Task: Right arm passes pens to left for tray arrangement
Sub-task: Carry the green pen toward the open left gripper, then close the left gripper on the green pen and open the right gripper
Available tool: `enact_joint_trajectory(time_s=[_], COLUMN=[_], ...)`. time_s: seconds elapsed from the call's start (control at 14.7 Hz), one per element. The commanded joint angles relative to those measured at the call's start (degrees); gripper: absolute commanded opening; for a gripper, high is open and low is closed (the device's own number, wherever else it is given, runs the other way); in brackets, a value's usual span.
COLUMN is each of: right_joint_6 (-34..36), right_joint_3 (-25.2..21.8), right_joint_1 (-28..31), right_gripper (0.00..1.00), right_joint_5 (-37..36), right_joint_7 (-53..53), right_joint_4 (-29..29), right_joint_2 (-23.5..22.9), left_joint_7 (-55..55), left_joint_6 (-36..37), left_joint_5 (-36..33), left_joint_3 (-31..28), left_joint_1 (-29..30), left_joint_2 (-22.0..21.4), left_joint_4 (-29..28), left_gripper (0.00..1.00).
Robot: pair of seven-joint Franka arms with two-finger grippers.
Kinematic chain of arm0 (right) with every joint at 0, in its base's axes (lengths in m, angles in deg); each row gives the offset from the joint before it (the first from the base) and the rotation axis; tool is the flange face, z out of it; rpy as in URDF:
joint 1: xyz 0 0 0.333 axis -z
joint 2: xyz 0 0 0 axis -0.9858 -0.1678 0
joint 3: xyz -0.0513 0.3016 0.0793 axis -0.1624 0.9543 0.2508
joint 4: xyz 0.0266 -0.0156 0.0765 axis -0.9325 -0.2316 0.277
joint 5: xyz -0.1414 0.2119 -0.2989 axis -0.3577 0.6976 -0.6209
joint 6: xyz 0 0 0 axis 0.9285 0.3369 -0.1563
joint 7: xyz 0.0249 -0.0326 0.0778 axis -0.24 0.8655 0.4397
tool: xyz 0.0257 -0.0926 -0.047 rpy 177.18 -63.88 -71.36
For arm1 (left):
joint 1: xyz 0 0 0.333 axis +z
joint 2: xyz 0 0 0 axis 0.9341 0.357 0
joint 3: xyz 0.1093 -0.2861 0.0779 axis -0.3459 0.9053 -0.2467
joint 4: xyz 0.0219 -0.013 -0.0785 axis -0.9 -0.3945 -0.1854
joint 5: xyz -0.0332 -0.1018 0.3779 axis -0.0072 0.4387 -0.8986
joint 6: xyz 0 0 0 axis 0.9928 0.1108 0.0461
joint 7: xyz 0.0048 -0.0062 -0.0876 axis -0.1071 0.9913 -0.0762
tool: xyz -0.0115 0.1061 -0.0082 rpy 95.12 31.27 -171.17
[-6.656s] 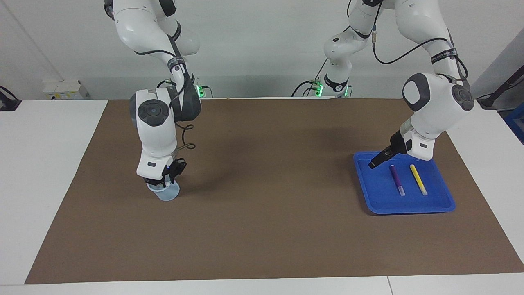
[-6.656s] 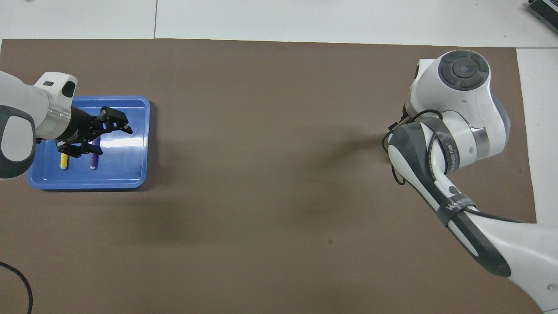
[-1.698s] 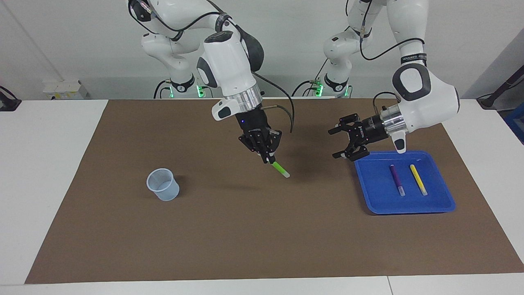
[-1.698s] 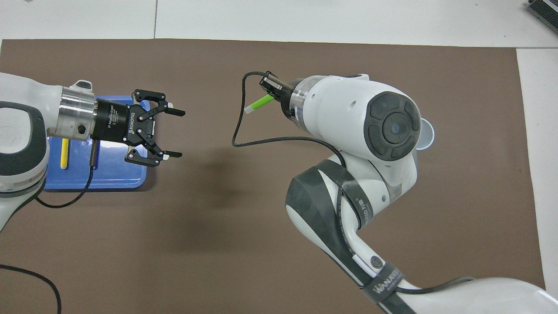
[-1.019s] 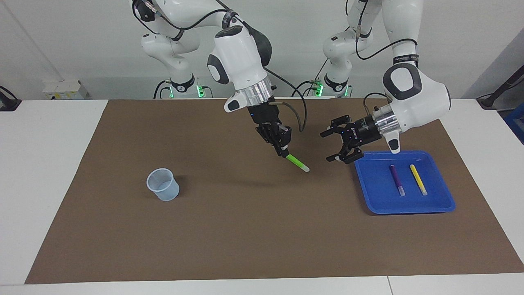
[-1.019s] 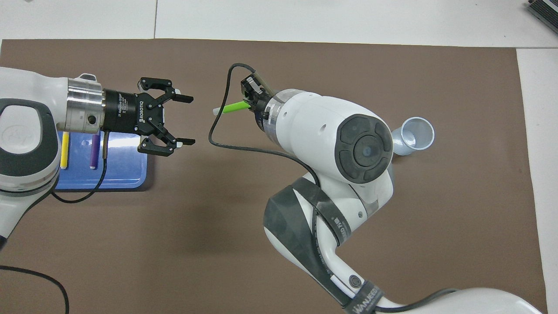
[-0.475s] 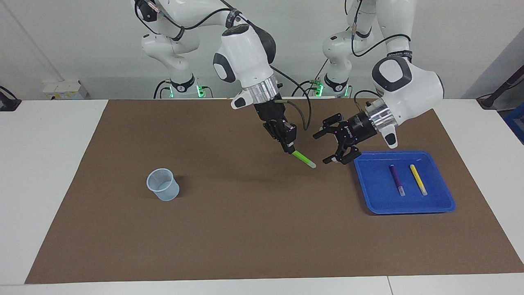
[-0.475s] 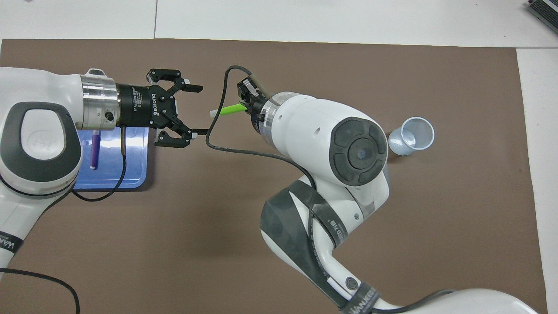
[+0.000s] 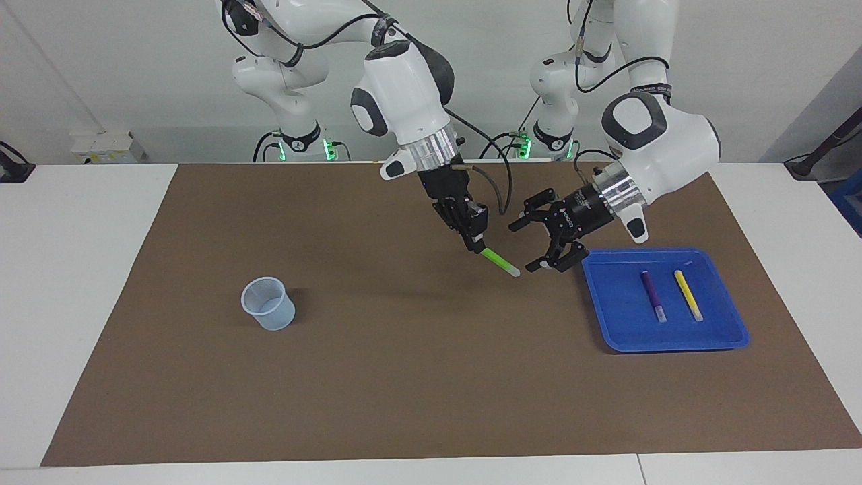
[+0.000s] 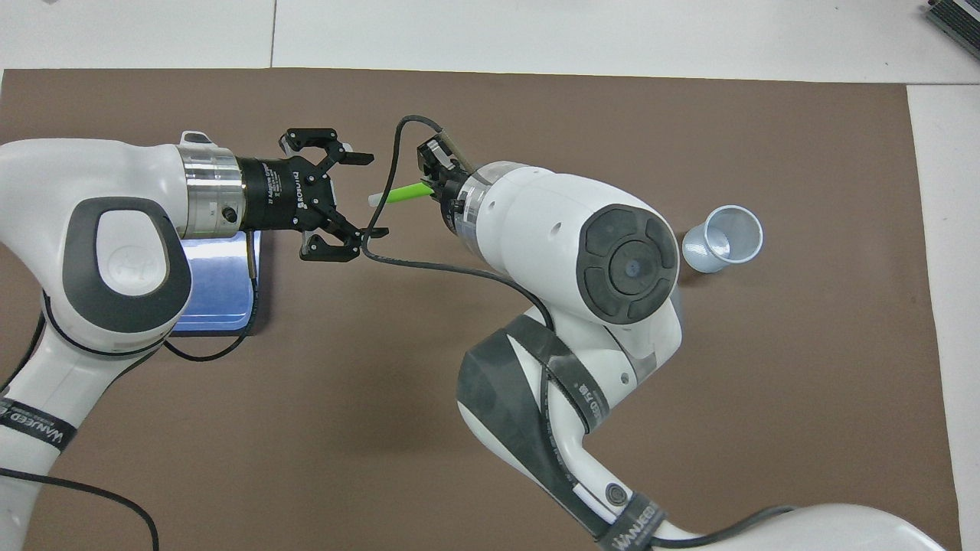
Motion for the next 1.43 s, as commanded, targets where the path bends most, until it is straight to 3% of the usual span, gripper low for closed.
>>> enact_joint_trajectory(time_s=[0.0,0.2,0.68,0.81,0.95,1.09,1.22,1.36], right_joint_6=[-1.3,-1.3,-1.3,-1.3,-1.3,-1.3,-1.3,-1.2], right_joint_3=[0.2,0.2,0.2,0.2,0.2,0.2,0.2,0.2], right_joint_1=[-0.1,-0.1,0.0,-0.1,-0.1,0.0,0.0,0.0], right_gripper=[0.0,0.0,0.0,0.0,0.0,0.0,0.0,0.0], right_joint_5=[1.4,1.4,1.4,1.4,1.4,1.4,1.3,1.3], right_joint_7=[-0.6,-0.6,-0.5,-0.5,-0.5,-0.2,0.0,0.1], right_joint_4=[0.2,0.2,0.3,0.3,0.3,0.3,0.2,0.3], right_joint_2=[-0.4,-0.4,-0.5,-0.4,-0.4,-0.4,-0.5,-0.5], left_joint_7=[-0.1,0.2,0.3,0.3,0.5,0.6,0.7,0.6], left_joint_6=[-3.0,-4.2,-7.1,-7.1,-6.8,-6.8,-6.9,-6.1], left_joint_5=[0.3,0.2,0.3,0.2,0.3,0.3,0.4,0.4], left_joint_3=[-0.3,-0.4,-0.3,-0.3,-0.3,-0.3,-0.2,-0.2], left_joint_1=[-1.1,-2.3,-3.4,-4.0,-3.9,-3.7,-3.7,-3.2], left_joint_2=[-1.9,-2.0,-2.2,-2.2,-2.3,-2.6,-2.5,-2.6], left_joint_4=[-2.2,-2.7,-3.8,-3.8,-4.3,-4.5,-4.5,-4.4], left_gripper=[0.98,0.96,0.8,0.69,0.37,0.3,0.0,0.0])
